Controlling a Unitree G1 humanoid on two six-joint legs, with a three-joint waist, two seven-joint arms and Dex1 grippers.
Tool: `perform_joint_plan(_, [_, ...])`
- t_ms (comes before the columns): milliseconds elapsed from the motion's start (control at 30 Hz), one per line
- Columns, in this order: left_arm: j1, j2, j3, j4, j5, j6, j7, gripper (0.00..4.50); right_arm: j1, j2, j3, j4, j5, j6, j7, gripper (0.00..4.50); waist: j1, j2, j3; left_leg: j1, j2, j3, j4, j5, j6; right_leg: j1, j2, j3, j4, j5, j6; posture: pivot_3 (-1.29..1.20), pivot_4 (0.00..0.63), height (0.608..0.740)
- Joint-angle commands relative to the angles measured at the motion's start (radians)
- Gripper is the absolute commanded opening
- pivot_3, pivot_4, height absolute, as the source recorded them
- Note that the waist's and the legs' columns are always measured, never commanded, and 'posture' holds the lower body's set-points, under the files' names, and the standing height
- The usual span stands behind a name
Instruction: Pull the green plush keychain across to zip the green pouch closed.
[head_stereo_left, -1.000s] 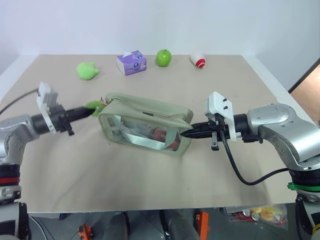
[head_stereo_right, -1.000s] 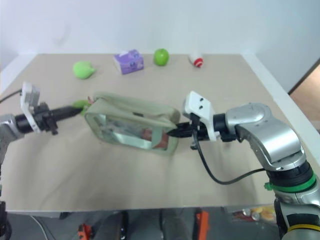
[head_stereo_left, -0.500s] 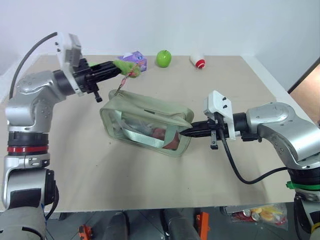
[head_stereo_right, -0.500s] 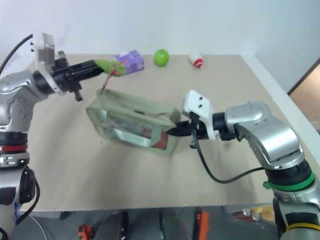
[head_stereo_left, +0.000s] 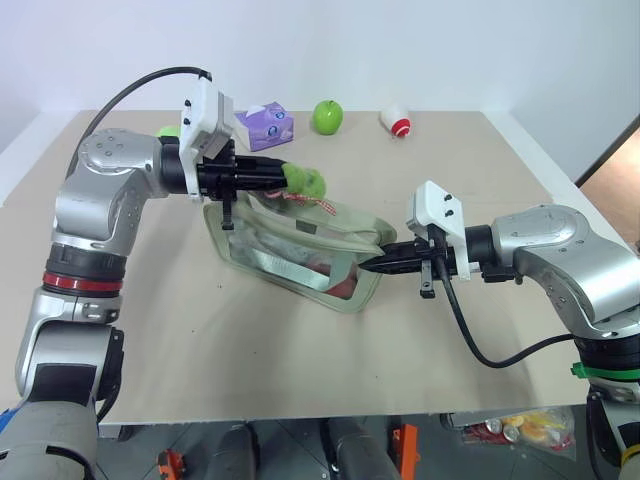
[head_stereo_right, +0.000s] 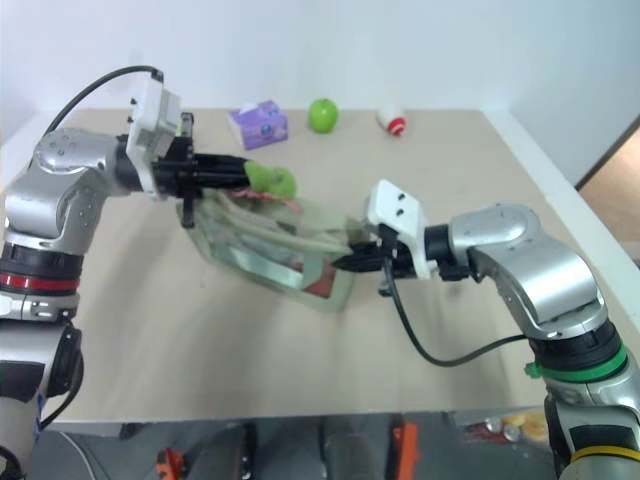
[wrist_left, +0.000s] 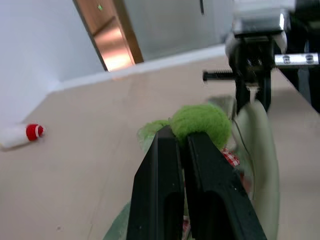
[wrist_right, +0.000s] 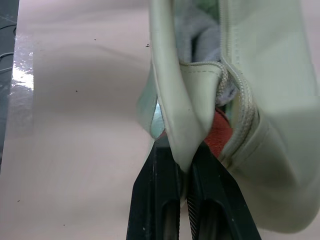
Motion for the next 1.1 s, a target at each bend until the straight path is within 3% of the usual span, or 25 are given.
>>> perform_joint_plan(33, [-0.006, 0.031, 0.033, -0.01, -0.018, 0.028, -0.019, 0.96, -0.018, 0.005, -0.022, -0.024, 0.006, -0.015, -0.008, 0.0, 0.001, 0.0, 0.0, 0.0, 0.0, 0.0, 0.0, 0.0, 0.0, 0.0, 0.0, 0.0, 0.0, 0.0, 0.0, 0.0, 0.15, 0.74])
perform_joint_plan(367, [0.003, 0.091, 0.141, -0.039, -0.112, 0.149, -0.017, 4.37, -0.033, 0.025, -0.002, -0.002, -0.008, -0.033, 0.004, 0.0, -0.002, 0.0, 0.0, 0.0, 0.0, 0.0, 0.0, 0.0, 0.0, 0.0, 0.0, 0.0, 0.0, 0.0, 0.0, 0.0, 0.15, 0.74])
perform_joint_plan(567, [0.043, 0.187, 0.214, -0.026, -0.137, 0.174, -0.024, 4.44, -0.046, 0.035, 0.009, 0.014, -0.021, -0.042, 0.016, 0.0, -0.004, 0.0, 0.0, 0.001, 0.001, 0.0, 0.0, 0.0, 0.0, 0.0, 0.001, 0.0, 0.0, 0.0, 0.0, 0.0, 0.15, 0.74])
perform_joint_plan(733, [0.184, 0.317, 0.302, 0.022, -0.156, 0.217, -0.066, 4.44, -0.042, 0.041, 0.018, 0.024, -0.026, -0.049, 0.02, 0.0, -0.018, 0.0, 0.0, 0.003, 0.002, 0.002, -0.001, 0.0, 0.001, 0.0, 0.0, 0.0, 0.001, -0.001, -0.001, 0.0, 0.15, 0.74])
perform_joint_plan(900, [0.31, 0.343, 0.287, 0.027, -0.122, 0.188, -0.077, 4.44, -0.042, 0.043, 0.021, 0.027, -0.022, -0.05, 0.024, 0.0, -0.016, 0.0, 0.0, 0.003, 0.002, 0.0, -0.001, 0.0, 0.001, 0.001, 0.0, -0.002, 0.001, -0.001, -0.002, 0.0, 0.15, 0.74])
perform_joint_plan(1100, [0.373, 0.307, 0.261, 0.024, -0.095, 0.16, -0.059, 4.44, -0.05, 0.048, 0.021, 0.026, -0.017, -0.043, 0.027, 0.0, -0.015, 0.0, 0.0, 0.003, 0.002, 0.0, -0.001, 0.0, 0.001, 0.001, 0.0, -0.002, 0.001, -0.001, -0.002, 0.0, 0.15, 0.74])
